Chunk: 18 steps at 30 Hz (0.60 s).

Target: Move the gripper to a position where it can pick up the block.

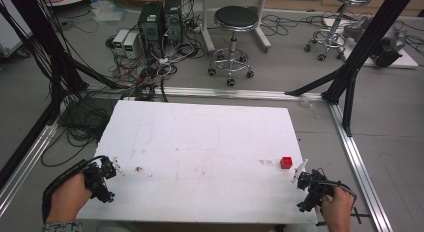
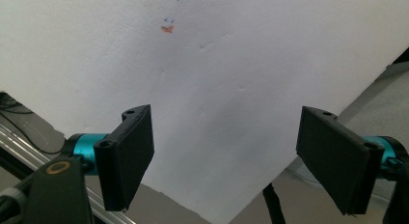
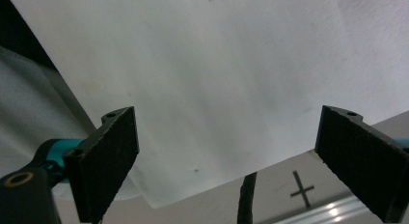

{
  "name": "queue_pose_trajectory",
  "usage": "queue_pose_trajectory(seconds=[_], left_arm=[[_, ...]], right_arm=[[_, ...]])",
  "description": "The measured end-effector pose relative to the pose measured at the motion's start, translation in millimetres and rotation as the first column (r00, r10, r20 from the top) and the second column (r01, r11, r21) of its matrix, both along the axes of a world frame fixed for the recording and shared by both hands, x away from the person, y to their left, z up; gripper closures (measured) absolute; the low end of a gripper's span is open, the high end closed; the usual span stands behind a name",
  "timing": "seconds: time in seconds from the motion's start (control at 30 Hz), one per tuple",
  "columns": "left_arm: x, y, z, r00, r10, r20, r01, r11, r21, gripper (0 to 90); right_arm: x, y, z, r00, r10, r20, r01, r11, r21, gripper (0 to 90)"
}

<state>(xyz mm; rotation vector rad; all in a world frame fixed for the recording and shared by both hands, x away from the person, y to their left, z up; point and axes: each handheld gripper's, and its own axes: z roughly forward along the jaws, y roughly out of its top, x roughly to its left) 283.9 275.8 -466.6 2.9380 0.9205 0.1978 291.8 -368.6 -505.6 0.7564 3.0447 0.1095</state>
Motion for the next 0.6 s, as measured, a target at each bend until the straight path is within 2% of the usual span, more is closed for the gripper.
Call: queue_pose_trajectory(seconds=[0.07, 0.2, 0.33, 0.43, 0.53, 0.6], left_arm=[[0.1, -0.1, -0.9, 1.0, 0.006, 0.001, -0.006, 1.0, -0.003, 21.3], [0.7, -0.1, -2.0, 1.0, 0.005, -0.006, -0.005, 1.0, 0.001, 21.4], [0.7, -0.3, -1.5, 1.0, 0.003, -0.006, -0.003, 1.0, -0.001, 21.5], [0.8, -0.7, -0.8, 1.0, 0.004, -0.002, -0.004, 1.0, 0.001, 21.5], [0.8, -0.3, -0.7, 0.9999, 0.011, 0.001, -0.011, 0.9999, -0.005, 21.5], [0.9, 0.3, -1.0, 0.9998, 0.016, 0.01, -0.016, 0.9999, -0.001, 21.5]], right_arm=[[3.9, -6.6, 1.0, 0.9998, 0.018, 0.006, -0.018, 1.0, 0.004, 7.5], [14.7, -19.1, 2.2, 0.998, 0.062, -0.011, -0.061, 0.998, 0.029, 7.5], [28.4, -27.8, 5.4, 0.9953, 0.097, -0.002, -0.097, 0.995, 0.009, 7.5], [39.6, -31.1, 12.0, 0.9899, 0.14, 0.02, -0.14, 0.99, -0.001, 7.5], [51.0, -34.0, 21.3, 0.9851, 0.167, 0.04, -0.168, 0.986, 0.011, 7.5], [58.0, -34.4, 27.8, 0.9823, 0.182, 0.043, -0.183, 0.983, 0.003, 7.5]])
